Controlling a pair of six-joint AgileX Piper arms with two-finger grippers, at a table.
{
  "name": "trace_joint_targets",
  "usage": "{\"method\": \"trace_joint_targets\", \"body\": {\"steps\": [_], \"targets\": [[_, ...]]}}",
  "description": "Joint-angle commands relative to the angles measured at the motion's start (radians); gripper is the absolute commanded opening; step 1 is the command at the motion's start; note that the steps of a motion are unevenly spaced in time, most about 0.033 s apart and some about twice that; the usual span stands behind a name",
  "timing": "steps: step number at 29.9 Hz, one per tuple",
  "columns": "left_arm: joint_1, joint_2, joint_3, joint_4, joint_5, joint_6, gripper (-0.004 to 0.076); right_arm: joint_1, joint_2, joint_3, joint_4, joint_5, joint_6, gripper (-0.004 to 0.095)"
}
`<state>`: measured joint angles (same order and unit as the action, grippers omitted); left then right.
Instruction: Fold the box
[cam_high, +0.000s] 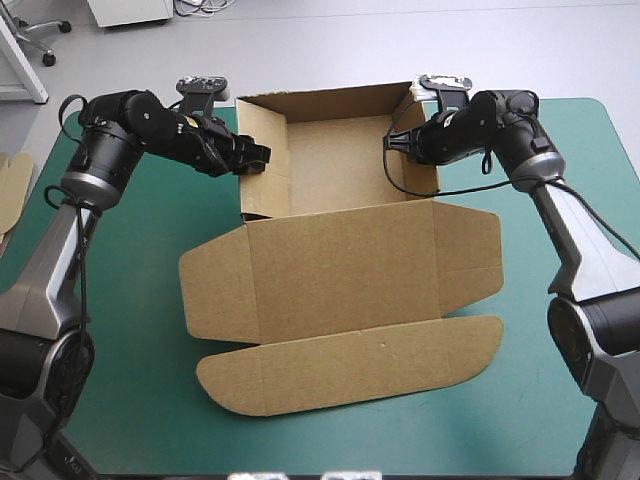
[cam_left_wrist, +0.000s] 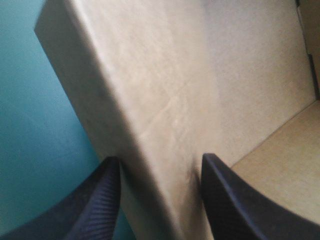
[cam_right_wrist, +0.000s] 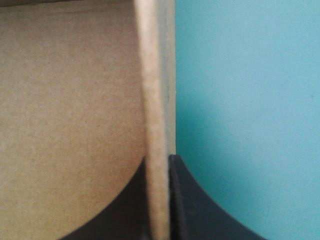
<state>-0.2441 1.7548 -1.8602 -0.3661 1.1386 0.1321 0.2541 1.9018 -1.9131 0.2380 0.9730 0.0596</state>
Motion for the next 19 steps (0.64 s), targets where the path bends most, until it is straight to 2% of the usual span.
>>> {"method": "trace_joint_targets", "body": {"steps": [1,13,19], "targets": [[-0.015,-0.010,-0.066,0.018,0.016,-0.028,0.0358,0.004,-0.066,-0.039,0.096,-0.060,0.029,-0.0018],[-0.051,0.041,-0.120,0.203,0.066,-0.102,0.0350,0.013,-0.066,-0.039,0.030,-0.023,0.059,-0.0012],[-0.133,0.076,-0.125,0.372,0.063,-0.132,0.0271,0.013,-0.054,-0.039,-0.046,0.027,0.090,-0.0012]]}}
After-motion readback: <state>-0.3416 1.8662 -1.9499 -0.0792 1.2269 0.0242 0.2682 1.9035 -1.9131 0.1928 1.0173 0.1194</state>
